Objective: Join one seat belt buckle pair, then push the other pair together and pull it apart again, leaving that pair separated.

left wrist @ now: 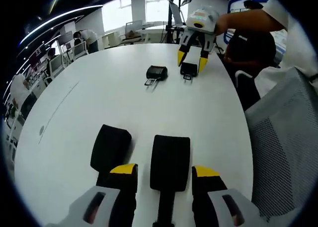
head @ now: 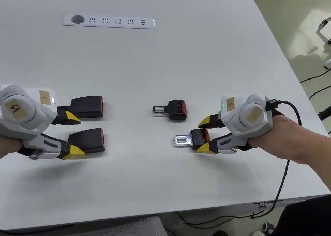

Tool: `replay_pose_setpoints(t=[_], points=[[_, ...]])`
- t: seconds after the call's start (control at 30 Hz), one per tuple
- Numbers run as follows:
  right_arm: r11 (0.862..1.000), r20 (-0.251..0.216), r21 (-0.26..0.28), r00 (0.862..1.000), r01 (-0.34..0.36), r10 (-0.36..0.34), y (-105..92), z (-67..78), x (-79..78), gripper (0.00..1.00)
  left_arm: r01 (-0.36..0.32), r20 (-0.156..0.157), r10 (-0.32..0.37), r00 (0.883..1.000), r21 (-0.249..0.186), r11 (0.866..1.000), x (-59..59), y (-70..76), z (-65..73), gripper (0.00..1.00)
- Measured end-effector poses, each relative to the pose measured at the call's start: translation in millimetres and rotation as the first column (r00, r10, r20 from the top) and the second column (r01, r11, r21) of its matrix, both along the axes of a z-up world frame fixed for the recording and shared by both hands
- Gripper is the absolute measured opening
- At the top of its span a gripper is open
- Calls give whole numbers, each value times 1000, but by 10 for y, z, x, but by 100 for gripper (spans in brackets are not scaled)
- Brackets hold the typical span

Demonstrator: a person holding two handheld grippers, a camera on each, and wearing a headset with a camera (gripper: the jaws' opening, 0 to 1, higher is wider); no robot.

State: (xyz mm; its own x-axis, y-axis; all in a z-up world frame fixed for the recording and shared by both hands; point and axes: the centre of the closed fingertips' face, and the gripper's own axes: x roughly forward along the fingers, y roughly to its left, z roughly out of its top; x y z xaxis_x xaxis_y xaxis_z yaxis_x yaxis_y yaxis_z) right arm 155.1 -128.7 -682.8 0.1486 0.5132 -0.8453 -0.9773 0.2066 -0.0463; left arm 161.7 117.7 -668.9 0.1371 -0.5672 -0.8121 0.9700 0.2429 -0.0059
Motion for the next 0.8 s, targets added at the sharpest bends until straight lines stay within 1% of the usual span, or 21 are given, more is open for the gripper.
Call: replay_pose_setpoints(t=[0.03,0.07,0.13,0.17,0.2,0.23,0.3,0.37,0.4,0.43,0.47,0.5,0.53,0.7,0.8], points=[[1000,1,-8,1000,-9,9,-4,-11,-2,35,18,3,-18,1000,20,1000,-1,18,-23,44],[1000,0,-16,1000,-15,15,-2,-8,-9,35,26,-8,-25,1000,46,999,-12,37,-62,44],[1000,-6,-21,1000,-22,22,-7,-20,-10,34,32,-23,-31,999,47,998,-36,11,-83,42],[999,-8,-23,1000,-27,27,-13,-30,-10,33,37,-22,-36,999,46,998,-29,19,-99,42],[999,-13,-30,999,-31,30,-22,-40,-17,33,46,-19,-45,999,55,997,-23,26,-118,41],[998,-16,-40,999,-49,48,-34,-72,-24,33,60,-16,-59,998,63,996,-34,15,-128,41],[998,-19,-42,999,-52,51,-37,-84,-22,33,84,-14,-83,996,81,993,-48,13,-157,35],[997,-21,-49,998,-61,60,-43,-95,-20,34,95,-8,-94,996,102,990,-42,37,-188,34],[997,-21,-52,998,-65,64,-43,-93,-20,34,93,-11,-93,996,101,991,-42,35,-186,34],[996,-21,-57,997,-70,69,-42,-98,-22,34,92,-6,-92,996,103,990,-45,26,-180,34],[996,-21,-58,997,-75,73,-41,-97,-23,34,98,1,-99,995,114,989,-48,27,-186,34],[995,-24,-58,997,-77,75,-42,-101,-20,34,120,14,-122,992,131,984,-52,35,-194,34],[995,-25,-58,997,-80,78,-42,-106,-17,34,116,9,-118,993,122,986,-54,28,-187,34],[994,-35,-55,995,-94,92,-30,-118,-31,34,130,5,-132,991,135,982,-38,48,-200,34],[995,-42,-58,996,-79,77,-23,-115,-26,34,133,1,-134,991,137,982,-32,53,-209,34]])
